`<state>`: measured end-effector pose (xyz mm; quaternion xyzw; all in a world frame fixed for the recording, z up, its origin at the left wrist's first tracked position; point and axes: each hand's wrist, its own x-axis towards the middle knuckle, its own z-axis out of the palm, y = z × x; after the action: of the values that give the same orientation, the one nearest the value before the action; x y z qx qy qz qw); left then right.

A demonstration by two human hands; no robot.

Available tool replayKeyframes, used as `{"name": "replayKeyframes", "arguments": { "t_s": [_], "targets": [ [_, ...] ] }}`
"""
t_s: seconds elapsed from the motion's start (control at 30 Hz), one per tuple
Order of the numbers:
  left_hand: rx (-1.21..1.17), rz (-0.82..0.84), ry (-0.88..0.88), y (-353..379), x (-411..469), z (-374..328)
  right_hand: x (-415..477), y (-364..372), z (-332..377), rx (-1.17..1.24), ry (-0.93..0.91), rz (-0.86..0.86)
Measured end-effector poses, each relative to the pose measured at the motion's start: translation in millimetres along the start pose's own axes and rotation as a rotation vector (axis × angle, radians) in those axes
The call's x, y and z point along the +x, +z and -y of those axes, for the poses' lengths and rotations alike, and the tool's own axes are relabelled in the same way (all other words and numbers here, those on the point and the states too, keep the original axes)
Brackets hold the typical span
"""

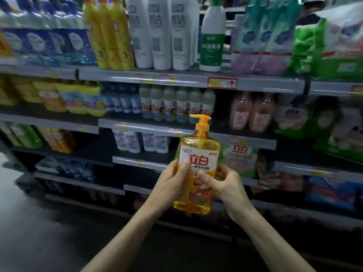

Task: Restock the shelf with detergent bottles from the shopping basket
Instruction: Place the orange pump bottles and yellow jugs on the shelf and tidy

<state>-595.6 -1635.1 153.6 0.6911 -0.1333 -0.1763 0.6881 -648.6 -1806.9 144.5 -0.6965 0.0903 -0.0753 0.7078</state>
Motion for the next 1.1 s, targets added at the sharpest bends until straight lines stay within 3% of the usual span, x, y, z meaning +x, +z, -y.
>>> {"name": "replayKeyframes", "arguments": {
  "t_s": [0.23, 0.57, 1.1],
  "targets": [
    [-0.001, -0.104, 0.060, -134, -22, -9, 36, 134, 15, -0.116, -0.055, 0.121],
    [0.034, -0.270, 0.118, -338, -30, -38, 97, 341, 41, -0.042, -0.075, 0.217],
    [0.067, -0.543, 0.160, -557, 40, -62, 252, 553, 66, -0.123, -0.166, 0.482]
  ]
}}
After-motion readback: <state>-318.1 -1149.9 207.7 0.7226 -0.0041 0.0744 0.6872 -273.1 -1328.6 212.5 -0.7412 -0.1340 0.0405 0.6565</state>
